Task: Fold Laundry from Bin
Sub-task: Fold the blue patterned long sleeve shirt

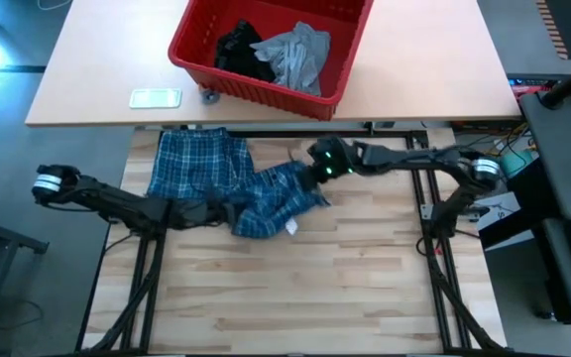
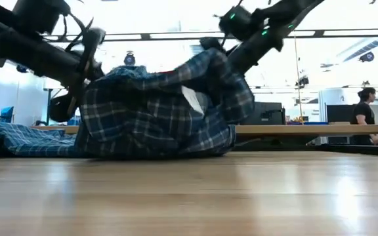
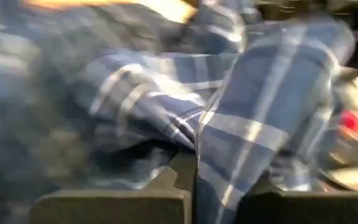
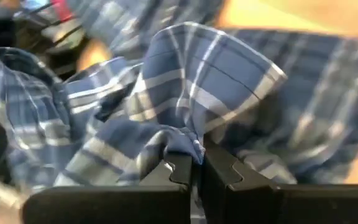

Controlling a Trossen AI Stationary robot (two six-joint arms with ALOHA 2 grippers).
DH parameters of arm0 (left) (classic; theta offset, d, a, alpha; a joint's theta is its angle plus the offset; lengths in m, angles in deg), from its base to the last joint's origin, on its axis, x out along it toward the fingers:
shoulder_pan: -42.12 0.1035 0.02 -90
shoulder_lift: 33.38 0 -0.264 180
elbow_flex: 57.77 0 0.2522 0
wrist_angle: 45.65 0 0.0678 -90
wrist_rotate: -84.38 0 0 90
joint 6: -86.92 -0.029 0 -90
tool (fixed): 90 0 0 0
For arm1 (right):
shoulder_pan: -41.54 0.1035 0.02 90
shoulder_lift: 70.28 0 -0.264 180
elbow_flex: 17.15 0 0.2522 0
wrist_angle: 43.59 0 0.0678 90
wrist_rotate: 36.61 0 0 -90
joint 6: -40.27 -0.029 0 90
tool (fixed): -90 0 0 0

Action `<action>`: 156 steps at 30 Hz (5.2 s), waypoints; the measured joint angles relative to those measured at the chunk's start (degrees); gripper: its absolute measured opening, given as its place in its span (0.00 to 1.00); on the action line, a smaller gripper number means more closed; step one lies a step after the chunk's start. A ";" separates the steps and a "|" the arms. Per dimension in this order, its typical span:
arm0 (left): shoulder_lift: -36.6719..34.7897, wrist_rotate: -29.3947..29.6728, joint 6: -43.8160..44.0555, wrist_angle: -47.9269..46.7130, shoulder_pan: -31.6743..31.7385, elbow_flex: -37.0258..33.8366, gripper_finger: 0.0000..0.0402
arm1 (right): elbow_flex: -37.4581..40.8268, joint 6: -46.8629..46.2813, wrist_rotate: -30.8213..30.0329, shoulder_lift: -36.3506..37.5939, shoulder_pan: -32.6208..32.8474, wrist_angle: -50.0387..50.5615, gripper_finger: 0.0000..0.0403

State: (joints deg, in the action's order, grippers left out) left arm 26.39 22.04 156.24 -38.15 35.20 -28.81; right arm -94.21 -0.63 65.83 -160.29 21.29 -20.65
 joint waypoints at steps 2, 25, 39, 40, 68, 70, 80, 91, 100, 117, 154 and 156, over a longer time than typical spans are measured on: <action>-1.77 3.10 3.72 -6.57 1.56 -0.23 0.00 | -3.97 0.01 1.11 -4.38 -2.75 2.01 0.02; 3.29 -9.34 6.72 -28.54 25.49 6.22 0.39 | -15.07 15.25 -1.59 -11.31 -8.49 20.39 0.45; 1.58 -8.74 6.12 -59.02 26.19 17.08 0.59 | -6.92 35.38 -2.03 2.74 -9.16 37.18 0.65; 1.41 -8.74 6.10 -59.05 26.21 17.14 0.59 | -5.76 36.81 -2.03 3.80 -8.86 38.28 0.65; 2.89 -7.21 6.79 -55.93 27.37 16.90 0.58 | -22.56 37.53 4.39 -2.93 -6.17 39.68 0.59; 2.97 -7.21 6.58 -55.98 27.39 16.90 0.58 | -21.67 41.00 2.22 -0.44 -6.04 47.38 0.59; 2.93 -7.28 5.23 -55.32 27.41 16.79 0.58 | -3.09 44.17 -7.50 2.15 -2.74 26.22 0.57; 2.88 -7.63 5.18 -54.05 27.39 16.82 0.58 | -15.53 34.44 -1.06 -10.41 0.95 2.57 0.56; 2.02 -7.70 6.07 -53.86 27.39 16.87 0.58 | -28.67 35.32 -3.79 -20.50 -5.45 18.39 0.56; -11.53 -10.08 1.67 -55.73 26.84 16.92 0.59 | -7.68 50.46 -5.45 -0.85 -0.82 32.49 0.56; -14.83 2.54 6.68 -68.91 -11.54 19.83 0.58 | -25.57 51.08 -10.08 -9.93 -1.22 24.77 0.56; -14.91 -2.23 5.88 -75.18 -10.29 20.85 0.58 | -25.10 53.03 -9.26 -7.70 -0.86 26.67 0.56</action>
State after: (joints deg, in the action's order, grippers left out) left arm 11.48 19.81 162.11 -113.33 24.92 -7.96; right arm -119.31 52.40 56.58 -167.99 20.43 6.02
